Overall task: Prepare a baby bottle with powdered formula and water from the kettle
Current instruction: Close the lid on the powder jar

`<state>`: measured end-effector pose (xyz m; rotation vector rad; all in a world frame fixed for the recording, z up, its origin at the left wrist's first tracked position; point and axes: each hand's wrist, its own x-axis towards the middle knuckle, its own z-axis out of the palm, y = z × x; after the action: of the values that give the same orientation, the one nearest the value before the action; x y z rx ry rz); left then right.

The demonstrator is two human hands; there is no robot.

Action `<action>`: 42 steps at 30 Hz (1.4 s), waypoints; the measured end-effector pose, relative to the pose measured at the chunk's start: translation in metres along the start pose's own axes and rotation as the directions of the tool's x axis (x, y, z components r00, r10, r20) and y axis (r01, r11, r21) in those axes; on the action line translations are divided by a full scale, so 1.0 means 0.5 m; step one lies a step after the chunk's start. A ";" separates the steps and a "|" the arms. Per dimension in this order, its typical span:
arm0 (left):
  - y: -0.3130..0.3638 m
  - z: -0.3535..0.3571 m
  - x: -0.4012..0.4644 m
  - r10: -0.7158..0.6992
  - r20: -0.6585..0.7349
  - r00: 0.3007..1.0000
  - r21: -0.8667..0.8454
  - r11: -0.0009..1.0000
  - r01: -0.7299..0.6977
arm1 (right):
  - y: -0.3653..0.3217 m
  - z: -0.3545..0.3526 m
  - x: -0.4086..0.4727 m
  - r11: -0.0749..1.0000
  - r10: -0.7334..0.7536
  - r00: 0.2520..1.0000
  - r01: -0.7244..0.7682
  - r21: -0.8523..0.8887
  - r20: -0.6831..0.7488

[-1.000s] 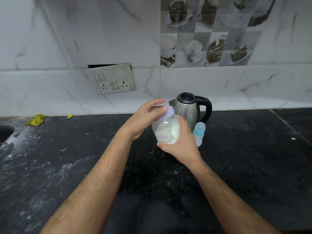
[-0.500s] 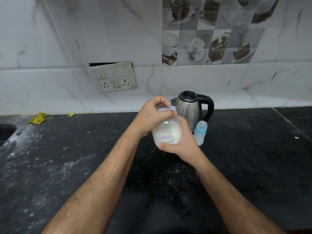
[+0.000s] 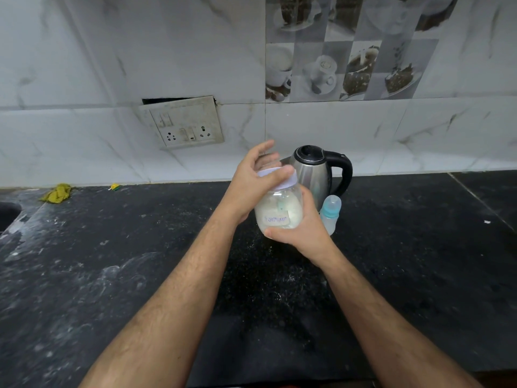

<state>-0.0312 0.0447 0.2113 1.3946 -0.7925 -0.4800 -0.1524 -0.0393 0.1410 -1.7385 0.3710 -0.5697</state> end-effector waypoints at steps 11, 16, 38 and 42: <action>-0.166 0.003 -0.098 -0.267 0.099 0.959 -0.013 0.963 0.269 | 0.067 -0.038 -0.013 0.992 0.118 0.993 -0.118 -0.047 -0.022; -0.230 0.000 -0.102 -0.387 0.169 0.907 -0.044 0.916 0.399 | 0.130 -0.060 -0.016 0.962 0.238 0.966 -0.220 -0.163 0.102; -0.378 0.021 0.070 -0.539 0.186 0.821 0.264 0.833 0.487 | 0.263 -0.093 0.122 0.764 0.351 0.930 -0.351 -0.541 -0.107; -0.391 0.022 0.087 -0.545 0.165 0.822 0.236 0.831 0.504 | 0.264 -0.086 0.136 0.779 0.331 0.933 -0.356 -0.517 -0.143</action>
<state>0.0190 -0.0221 0.0291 1.7600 -0.6303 -1.0372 -0.1132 -0.1420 0.0322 -2.1228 0.9343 -0.2409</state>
